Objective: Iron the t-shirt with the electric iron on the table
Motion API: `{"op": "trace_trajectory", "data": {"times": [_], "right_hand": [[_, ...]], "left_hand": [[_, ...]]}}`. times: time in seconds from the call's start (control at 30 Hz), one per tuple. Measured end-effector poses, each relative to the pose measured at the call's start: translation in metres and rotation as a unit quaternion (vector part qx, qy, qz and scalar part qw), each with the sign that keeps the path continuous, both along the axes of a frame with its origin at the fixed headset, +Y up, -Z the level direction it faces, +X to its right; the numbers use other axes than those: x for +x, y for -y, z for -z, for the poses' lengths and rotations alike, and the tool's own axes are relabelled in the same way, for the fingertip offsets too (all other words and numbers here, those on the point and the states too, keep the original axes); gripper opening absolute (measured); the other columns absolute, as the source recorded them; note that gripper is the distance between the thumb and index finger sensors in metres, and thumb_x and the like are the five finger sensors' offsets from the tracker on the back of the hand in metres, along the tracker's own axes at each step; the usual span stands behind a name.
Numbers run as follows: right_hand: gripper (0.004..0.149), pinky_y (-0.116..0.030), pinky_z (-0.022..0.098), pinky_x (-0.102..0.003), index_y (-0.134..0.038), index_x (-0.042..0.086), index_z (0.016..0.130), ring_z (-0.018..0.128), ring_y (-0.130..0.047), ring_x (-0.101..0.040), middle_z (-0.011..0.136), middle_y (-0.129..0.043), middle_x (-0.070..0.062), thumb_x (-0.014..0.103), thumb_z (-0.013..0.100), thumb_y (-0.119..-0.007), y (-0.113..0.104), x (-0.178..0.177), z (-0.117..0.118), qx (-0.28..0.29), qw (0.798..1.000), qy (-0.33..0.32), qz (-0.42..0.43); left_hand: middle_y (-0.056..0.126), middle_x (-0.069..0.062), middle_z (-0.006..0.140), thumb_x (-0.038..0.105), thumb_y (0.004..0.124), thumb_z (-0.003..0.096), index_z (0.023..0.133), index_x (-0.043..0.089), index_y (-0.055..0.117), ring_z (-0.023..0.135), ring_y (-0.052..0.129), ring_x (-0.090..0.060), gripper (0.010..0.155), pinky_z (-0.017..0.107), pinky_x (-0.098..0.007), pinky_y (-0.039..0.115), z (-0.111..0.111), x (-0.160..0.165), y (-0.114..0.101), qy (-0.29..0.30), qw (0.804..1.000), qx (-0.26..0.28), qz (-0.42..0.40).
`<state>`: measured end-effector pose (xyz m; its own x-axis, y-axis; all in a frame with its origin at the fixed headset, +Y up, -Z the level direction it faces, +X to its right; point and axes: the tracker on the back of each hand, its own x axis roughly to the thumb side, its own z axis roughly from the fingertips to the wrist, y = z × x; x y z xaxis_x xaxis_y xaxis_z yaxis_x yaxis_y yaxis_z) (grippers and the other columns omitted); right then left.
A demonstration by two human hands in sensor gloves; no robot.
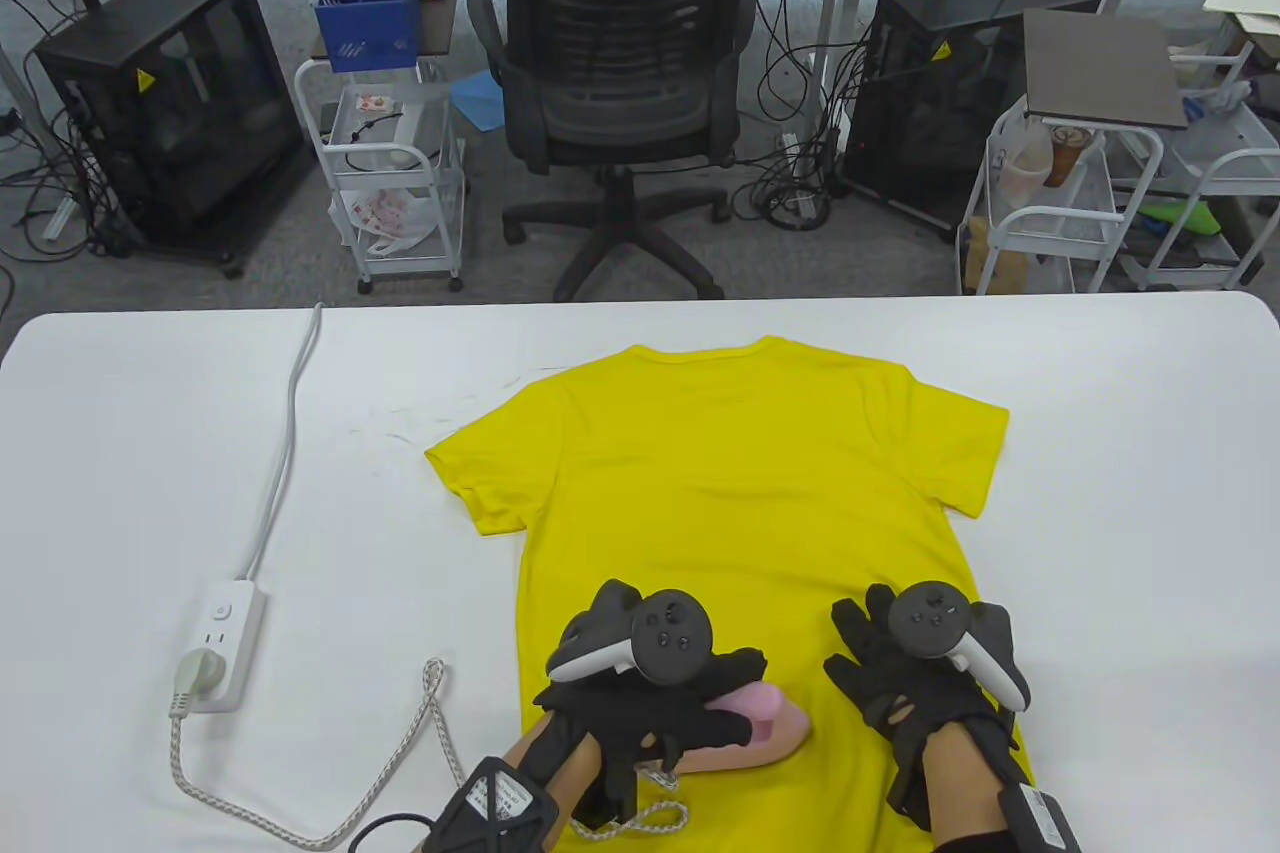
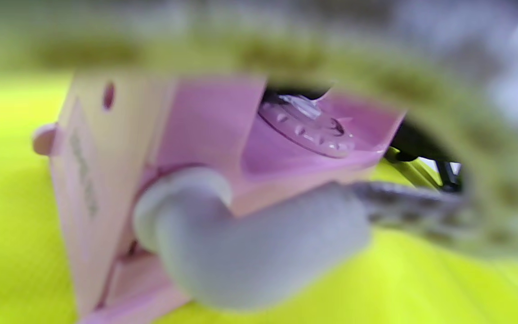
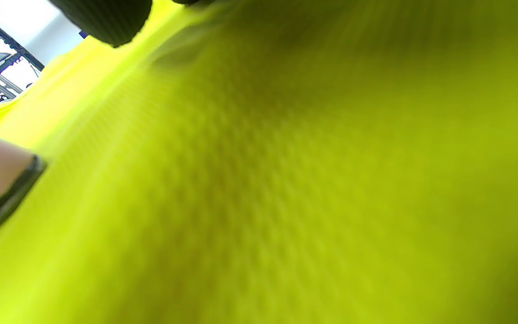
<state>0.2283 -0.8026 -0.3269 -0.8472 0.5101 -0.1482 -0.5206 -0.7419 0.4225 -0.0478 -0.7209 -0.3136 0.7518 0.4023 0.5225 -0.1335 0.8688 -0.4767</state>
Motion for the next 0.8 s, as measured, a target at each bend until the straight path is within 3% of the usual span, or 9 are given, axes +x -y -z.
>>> {"op": "trace_trajectory", "data": {"times": [0.07, 0.17, 0.27, 0.37, 0.5, 0.63, 0.7, 0.8], "right_hand": [[0.066, -0.006, 0.065, -0.057, -0.034, 0.039, 0.104, 0.098, 0.001, -0.027, 0.11, -0.009, 0.001, 0.053, 0.049, -0.067, 0.0, 0.0, 0.0, 0.0, 1.0, 0.0, 0.0], [0.066, -0.006, 0.065, -0.057, -0.034, 0.039, 0.104, 0.098, 0.001, -0.027, 0.111, -0.009, 0.001, 0.053, 0.049, -0.067, 0.0, 0.0, 0.0, 0.0, 1.0, 0.0, 0.001], [0.066, -0.006, 0.065, -0.057, -0.034, 0.039, 0.104, 0.098, 0.0, -0.027, 0.111, -0.01, 0.001, 0.053, 0.049, -0.067, 0.0, 0.001, 0.0, 0.0, 1.0, -0.001, 0.003], [0.065, -0.006, 0.065, -0.057, -0.035, 0.038, 0.104, 0.098, 0.0, -0.027, 0.111, -0.01, 0.001, 0.052, 0.049, -0.067, 0.0, 0.001, 0.0, -0.001, 1.0, -0.001, 0.006], [0.066, -0.006, 0.065, -0.057, -0.034, 0.038, 0.104, 0.098, 0.001, -0.027, 0.111, -0.009, 0.001, 0.053, 0.049, -0.067, 0.0, 0.001, 0.0, -0.002, 1.0, -0.001, 0.005], [0.066, -0.006, 0.064, -0.058, -0.033, 0.039, 0.104, 0.098, 0.001, -0.028, 0.11, -0.009, 0.001, 0.053, 0.049, -0.067, 0.0, -0.001, 0.0, -0.001, 1.0, 0.0, -0.002], [0.066, -0.006, 0.065, -0.058, -0.033, 0.039, 0.104, 0.098, 0.001, -0.028, 0.11, -0.009, 0.001, 0.053, 0.049, -0.067, 0.0, -0.001, 0.0, 0.0, 1.0, 0.0, -0.002], [0.066, -0.006, 0.065, -0.057, -0.034, 0.039, 0.104, 0.098, 0.001, -0.028, 0.111, -0.009, 0.001, 0.053, 0.049, -0.067, 0.0, -0.001, 0.0, 0.0, 1.0, 0.001, 0.001]], "left_hand": [[0.09, 0.006, 0.08, 0.061, 0.079, 0.0388, 0.104, 0.039, 0.059, 0.058, 0.101, -0.017, 0.071, 0.064, -0.051, 0.075, 0.005, -0.009, -0.002, -0.048, 0.998, 0.039, 0.016], [0.089, 0.005, 0.081, 0.061, 0.079, 0.0385, 0.104, 0.038, 0.057, 0.058, 0.1, -0.018, 0.073, 0.064, -0.051, 0.074, 0.023, -0.038, -0.002, -0.171, 0.981, 0.087, 0.032], [0.086, 0.004, 0.082, 0.057, 0.083, 0.04, 0.106, 0.037, 0.053, 0.058, 0.097, -0.019, 0.075, 0.065, -0.052, 0.072, 0.04, -0.076, 0.001, -0.28, 0.957, 0.069, 0.024], [0.085, 0.004, 0.082, 0.054, 0.084, 0.0417, 0.107, 0.036, 0.051, 0.058, 0.096, -0.018, 0.076, 0.065, -0.052, 0.071, 0.046, -0.099, 0.002, -0.32, 0.947, 0.039, 0.009], [0.087, 0.004, 0.079, 0.055, 0.085, 0.0412, 0.106, 0.034, 0.054, 0.055, 0.098, -0.018, 0.075, 0.063, -0.051, 0.074, 0.042, -0.089, 0.002, -0.249, 0.968, 0.015, -0.016], [0.09, 0.004, 0.079, 0.059, 0.083, 0.0407, 0.105, 0.035, 0.058, 0.055, 0.099, -0.018, 0.073, 0.064, -0.05, 0.074, 0.023, -0.044, 0.004, -0.103, 0.993, -0.035, -0.037], [0.089, 0.006, 0.08, 0.061, 0.081, 0.0406, 0.105, 0.037, 0.057, 0.057, 0.1, -0.017, 0.073, 0.065, -0.05, 0.074, 0.006, -0.012, 0.003, -0.021, 0.999, -0.025, -0.01], [0.09, 0.007, 0.08, 0.061, 0.081, 0.0394, 0.104, 0.038, 0.058, 0.058, 0.101, -0.016, 0.073, 0.065, -0.05, 0.075, -0.012, 0.012, -0.001, 0.033, 0.999, 0.002, 0.012]]}}
